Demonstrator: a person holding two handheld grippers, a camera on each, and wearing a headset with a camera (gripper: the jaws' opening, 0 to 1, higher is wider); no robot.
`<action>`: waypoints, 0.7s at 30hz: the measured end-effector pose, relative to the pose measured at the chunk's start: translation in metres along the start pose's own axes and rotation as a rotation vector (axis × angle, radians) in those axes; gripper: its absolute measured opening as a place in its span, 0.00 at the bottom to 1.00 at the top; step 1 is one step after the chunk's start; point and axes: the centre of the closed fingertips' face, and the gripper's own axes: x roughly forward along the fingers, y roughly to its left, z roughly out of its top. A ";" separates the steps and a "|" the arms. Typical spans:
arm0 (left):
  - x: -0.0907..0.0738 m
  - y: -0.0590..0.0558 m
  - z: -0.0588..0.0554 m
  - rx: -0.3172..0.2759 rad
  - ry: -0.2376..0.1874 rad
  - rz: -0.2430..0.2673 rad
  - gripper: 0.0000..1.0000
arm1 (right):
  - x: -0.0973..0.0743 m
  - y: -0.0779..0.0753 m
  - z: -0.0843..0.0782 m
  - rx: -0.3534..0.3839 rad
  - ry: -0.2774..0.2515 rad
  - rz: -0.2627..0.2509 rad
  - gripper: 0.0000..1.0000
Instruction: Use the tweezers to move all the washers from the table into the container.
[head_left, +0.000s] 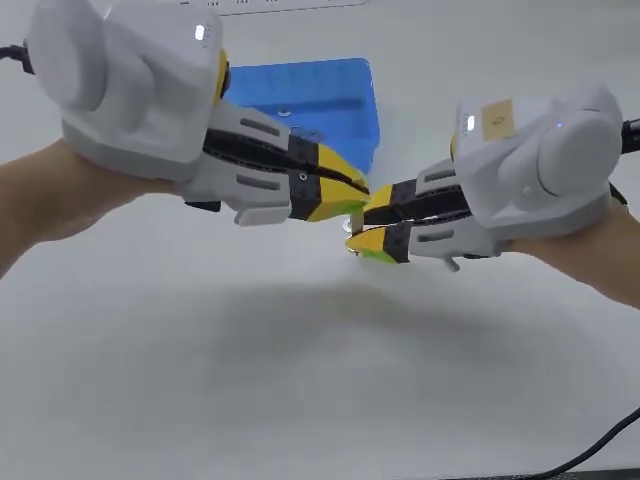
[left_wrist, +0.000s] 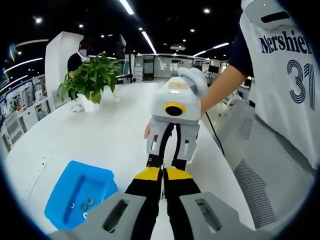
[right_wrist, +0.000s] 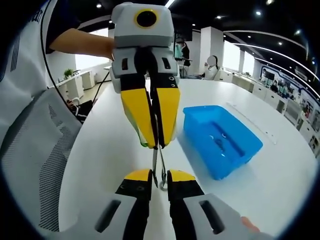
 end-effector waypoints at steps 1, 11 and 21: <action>0.000 0.000 0.001 -0.001 -0.004 -0.003 0.05 | -0.001 -0.001 0.000 0.001 -0.002 -0.002 0.13; 0.001 0.002 -0.003 0.003 0.012 0.006 0.05 | 0.001 -0.001 -0.003 0.000 0.009 0.000 0.13; -0.001 0.002 -0.005 -0.028 0.018 0.006 0.05 | 0.002 0.000 -0.002 0.028 -0.006 0.013 0.11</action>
